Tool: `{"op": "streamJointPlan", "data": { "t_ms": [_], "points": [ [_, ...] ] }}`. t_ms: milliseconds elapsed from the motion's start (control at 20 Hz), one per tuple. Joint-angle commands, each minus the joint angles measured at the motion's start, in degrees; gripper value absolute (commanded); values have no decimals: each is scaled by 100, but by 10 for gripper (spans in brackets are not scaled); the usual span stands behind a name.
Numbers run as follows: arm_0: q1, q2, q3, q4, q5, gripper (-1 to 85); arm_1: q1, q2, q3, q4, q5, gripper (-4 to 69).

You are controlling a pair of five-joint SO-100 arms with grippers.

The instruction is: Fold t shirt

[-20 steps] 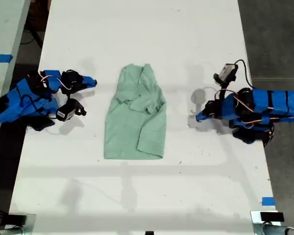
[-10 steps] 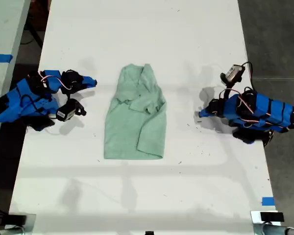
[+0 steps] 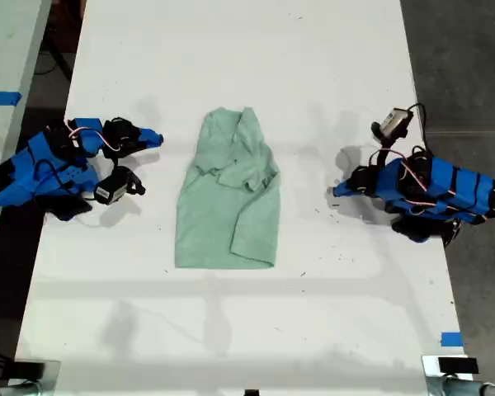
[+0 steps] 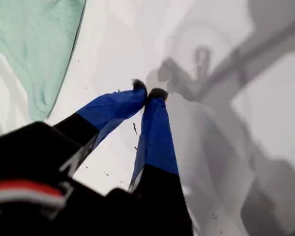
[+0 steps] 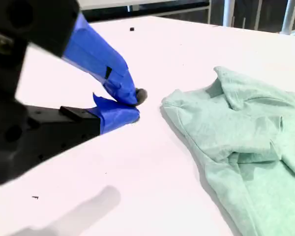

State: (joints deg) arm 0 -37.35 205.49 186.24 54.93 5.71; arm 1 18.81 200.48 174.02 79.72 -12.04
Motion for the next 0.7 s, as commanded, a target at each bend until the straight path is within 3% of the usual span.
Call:
{"op": "streamJointPlan", "data": {
  "t_ms": [0, 50, 100, 250, 650],
  "points": [
    [44, 62, 237, 0, -26, -3, -70, 44, 237, 18, -1195, 83],
    [35, 62, 237, 0, -9, -3, -70, 44, 237, 18, -2364, 84],
    [26, 62, 237, -9, 9, -3, -114, 44, 237, 9, -2927, 80],
    [26, 62, 237, -18, 9, -3, -281, 44, 246, 0, -3595, 66],
    [26, 62, 237, -9, -18, -3, -272, 44, 246, 0, -3586, 66]
  ]
}}
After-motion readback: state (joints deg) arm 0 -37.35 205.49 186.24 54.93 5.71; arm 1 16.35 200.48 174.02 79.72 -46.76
